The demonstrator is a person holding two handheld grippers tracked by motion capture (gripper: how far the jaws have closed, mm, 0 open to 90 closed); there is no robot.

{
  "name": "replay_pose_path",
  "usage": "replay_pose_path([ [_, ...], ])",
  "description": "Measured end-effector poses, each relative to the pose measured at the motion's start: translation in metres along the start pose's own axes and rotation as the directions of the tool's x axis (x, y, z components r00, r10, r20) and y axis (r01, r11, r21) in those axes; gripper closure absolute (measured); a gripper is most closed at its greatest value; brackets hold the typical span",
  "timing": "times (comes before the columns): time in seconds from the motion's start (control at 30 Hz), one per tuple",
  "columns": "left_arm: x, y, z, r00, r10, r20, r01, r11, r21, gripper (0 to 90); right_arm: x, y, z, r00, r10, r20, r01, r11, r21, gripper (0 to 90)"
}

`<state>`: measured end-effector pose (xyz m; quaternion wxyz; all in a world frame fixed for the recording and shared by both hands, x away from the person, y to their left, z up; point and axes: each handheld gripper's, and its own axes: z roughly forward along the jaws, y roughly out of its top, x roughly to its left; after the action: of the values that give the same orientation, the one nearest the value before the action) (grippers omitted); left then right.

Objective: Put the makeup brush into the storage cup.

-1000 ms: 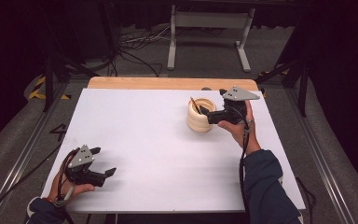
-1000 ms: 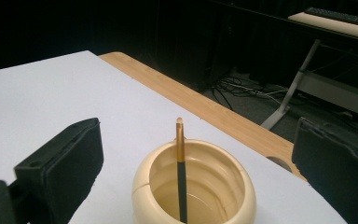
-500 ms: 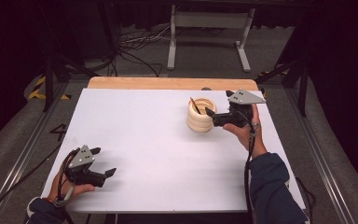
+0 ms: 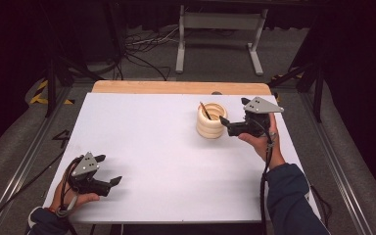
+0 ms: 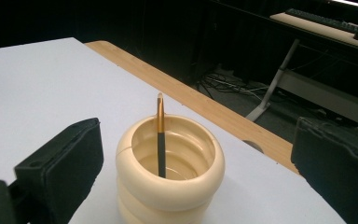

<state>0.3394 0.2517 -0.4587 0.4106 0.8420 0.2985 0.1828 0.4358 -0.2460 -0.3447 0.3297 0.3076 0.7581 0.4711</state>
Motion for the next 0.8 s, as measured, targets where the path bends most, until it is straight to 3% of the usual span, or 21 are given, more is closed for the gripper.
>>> replay_pose_path([
  [0.8,-0.001,0.001,0.001,1.0000,0.002,0.007,-0.002,1.0000,0.001,5.4,0.005,-0.018,-0.021,0.9996,-0.030,0.005,0.030,0.999,0.013,3.4],
])
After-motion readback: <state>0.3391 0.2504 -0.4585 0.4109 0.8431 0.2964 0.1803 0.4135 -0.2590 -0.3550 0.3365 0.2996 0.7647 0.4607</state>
